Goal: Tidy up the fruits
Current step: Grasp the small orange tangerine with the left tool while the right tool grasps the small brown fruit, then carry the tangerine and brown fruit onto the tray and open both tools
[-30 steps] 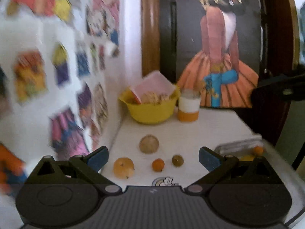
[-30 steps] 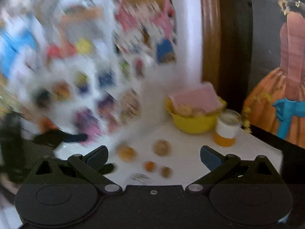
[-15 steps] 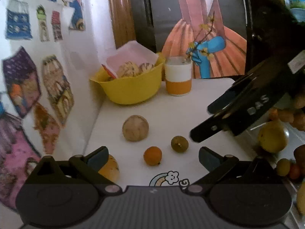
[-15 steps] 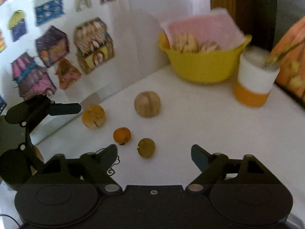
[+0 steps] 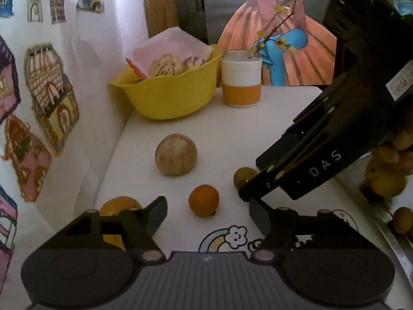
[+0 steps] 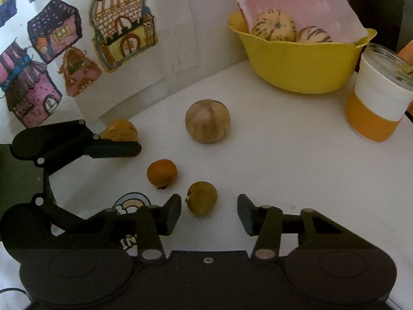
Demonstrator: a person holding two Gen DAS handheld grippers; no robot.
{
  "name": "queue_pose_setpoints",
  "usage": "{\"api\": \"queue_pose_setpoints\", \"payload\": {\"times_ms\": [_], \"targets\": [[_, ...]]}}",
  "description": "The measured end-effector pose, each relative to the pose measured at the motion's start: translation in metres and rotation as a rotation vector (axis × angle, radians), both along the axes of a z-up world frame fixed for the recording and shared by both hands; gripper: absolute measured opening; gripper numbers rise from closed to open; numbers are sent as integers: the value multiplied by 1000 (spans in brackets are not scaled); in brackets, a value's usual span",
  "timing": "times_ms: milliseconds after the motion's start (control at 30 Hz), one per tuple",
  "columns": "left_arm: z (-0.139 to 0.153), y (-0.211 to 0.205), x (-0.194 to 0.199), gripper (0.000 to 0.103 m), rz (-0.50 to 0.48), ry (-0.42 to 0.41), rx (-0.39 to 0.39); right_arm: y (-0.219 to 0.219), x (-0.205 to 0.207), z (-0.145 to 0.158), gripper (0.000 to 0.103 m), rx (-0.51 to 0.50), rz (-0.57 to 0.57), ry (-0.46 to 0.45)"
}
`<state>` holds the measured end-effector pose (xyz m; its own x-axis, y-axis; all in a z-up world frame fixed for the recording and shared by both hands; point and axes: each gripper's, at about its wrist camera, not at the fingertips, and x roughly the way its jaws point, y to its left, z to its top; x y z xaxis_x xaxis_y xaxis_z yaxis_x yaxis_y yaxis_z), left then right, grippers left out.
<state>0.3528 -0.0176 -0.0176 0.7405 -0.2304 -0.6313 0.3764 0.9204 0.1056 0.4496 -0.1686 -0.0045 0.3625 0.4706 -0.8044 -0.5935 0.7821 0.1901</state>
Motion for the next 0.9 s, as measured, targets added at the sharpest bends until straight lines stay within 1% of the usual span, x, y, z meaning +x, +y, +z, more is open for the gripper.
{"api": "queue_pose_setpoints", "payload": {"times_ms": [100, 200, 267, 333, 400, 467, 667, 767, 900], "targets": [[-2, 1, 4, 64, 10, 10, 1, 3, 2, -1, 43, -2, 0, -5], [-5, 0, 10, 54, 25, 22, 2, 2, 3, -2, 37, 5, -6, -5], [-6, 0, 13, 44, 30, 29, -4, 0, 1, -3, 31, 9, -7, -7], [-7, 1, 16, 36, 26, 40, -20, 0, 2, -4, 28, 13, -11, -7], [-7, 2, 18, 31, 31, 48, -34, -2, 2, -5, 28, 15, -15, -9], [-7, 3, 20, 29, 38, 59, -40, -3, 1, -5, 28, 11, -22, -15], [-4, 3, 18, 29, 74, 75, -57, -12, -7, 0, 28, 19, -36, -23], [3, 3, 12, 29, 89, 82, -73, -20, -17, 11, 28, 31, -46, -39], [21, -6, 0, 29, 81, 63, -78, -37, -37, 34, 28, 48, -65, -81]]}}
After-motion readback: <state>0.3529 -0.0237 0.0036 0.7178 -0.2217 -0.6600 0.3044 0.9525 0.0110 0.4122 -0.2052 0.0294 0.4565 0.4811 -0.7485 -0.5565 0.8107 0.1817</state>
